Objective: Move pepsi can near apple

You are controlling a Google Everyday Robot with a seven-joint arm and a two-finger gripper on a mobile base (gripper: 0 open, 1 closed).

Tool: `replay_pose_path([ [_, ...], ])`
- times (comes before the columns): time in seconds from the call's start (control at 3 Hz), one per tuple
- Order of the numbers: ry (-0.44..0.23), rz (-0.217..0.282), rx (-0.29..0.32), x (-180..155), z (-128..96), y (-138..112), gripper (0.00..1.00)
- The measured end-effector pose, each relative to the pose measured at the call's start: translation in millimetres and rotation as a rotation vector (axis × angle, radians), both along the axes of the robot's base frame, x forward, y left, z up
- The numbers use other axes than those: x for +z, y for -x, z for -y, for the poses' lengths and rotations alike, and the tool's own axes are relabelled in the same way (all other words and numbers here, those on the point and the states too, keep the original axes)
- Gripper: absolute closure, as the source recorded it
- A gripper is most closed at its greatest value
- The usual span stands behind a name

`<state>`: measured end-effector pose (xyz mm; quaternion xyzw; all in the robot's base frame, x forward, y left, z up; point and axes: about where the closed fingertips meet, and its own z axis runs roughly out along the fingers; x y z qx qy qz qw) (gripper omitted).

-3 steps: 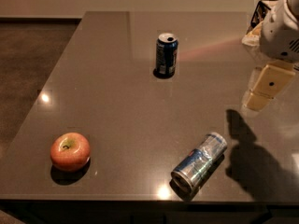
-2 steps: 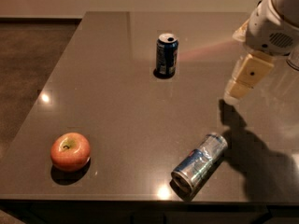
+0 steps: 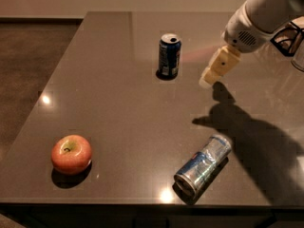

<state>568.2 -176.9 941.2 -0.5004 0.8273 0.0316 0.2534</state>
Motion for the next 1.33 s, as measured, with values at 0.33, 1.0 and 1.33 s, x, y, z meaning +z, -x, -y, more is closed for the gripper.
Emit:
replay_pose_path([
  [0.33,-0.042,0.032,-0.085,-16,-10,-40,0.00],
  [1.0,-0.136,0.063,-0.159,-26,-47,-105,0.00],
  [1.33,-0.177,0.064,-0.154,-22,-61,-115,0.00],
])
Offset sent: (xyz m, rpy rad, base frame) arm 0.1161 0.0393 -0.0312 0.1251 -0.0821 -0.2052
